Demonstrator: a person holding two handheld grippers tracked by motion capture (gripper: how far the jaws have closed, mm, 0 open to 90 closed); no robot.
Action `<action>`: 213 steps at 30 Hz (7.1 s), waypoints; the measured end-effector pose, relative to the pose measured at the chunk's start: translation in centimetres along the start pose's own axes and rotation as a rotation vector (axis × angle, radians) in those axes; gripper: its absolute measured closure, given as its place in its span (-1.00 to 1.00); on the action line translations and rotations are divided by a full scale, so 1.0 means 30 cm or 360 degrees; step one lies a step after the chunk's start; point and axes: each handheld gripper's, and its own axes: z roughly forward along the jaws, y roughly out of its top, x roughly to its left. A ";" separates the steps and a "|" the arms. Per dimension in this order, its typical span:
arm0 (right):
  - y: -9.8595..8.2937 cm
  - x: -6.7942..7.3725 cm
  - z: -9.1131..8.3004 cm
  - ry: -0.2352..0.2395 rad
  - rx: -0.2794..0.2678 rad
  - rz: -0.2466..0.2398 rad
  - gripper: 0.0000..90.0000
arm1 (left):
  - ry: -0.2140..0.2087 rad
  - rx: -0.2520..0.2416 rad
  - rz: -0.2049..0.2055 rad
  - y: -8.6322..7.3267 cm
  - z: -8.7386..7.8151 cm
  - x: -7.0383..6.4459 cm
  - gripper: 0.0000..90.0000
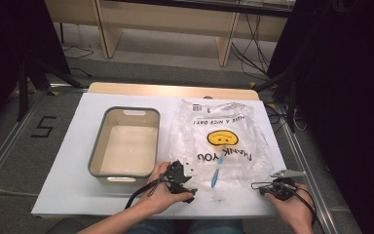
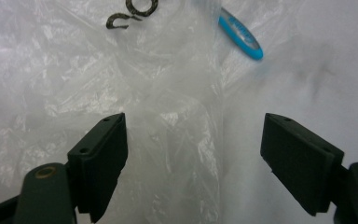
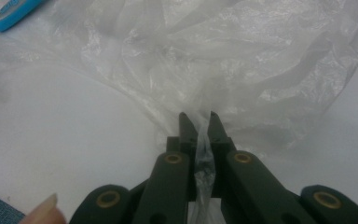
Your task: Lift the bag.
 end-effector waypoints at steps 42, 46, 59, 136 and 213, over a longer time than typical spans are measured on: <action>-0.021 -0.036 -0.039 -0.0084 -0.0029 0.0095 1.00 | 0.0016 0.0189 -0.0096 -0.012 0.045 0.057 0.98; -0.019 -0.041 -0.050 -0.0104 -0.0066 0.0103 1.00 | 0.0011 0.0162 -0.0086 -0.010 0.038 0.056 0.98; -0.017 -0.056 -0.079 -0.0152 -0.0186 0.0152 1.00 | 0.0058 -0.0052 -0.0050 0.036 -0.055 0.057 0.98; 0.105 -0.012 -0.300 -0.0242 -0.0832 0.0109 1.00 | 0.0223 -0.0619 -0.0213 0.130 -0.281 0.213 0.99; 0.255 -0.026 -0.476 -0.0305 -0.1220 0.0082 1.00 | 0.0207 -0.0977 -0.0199 0.251 -0.507 0.210 0.99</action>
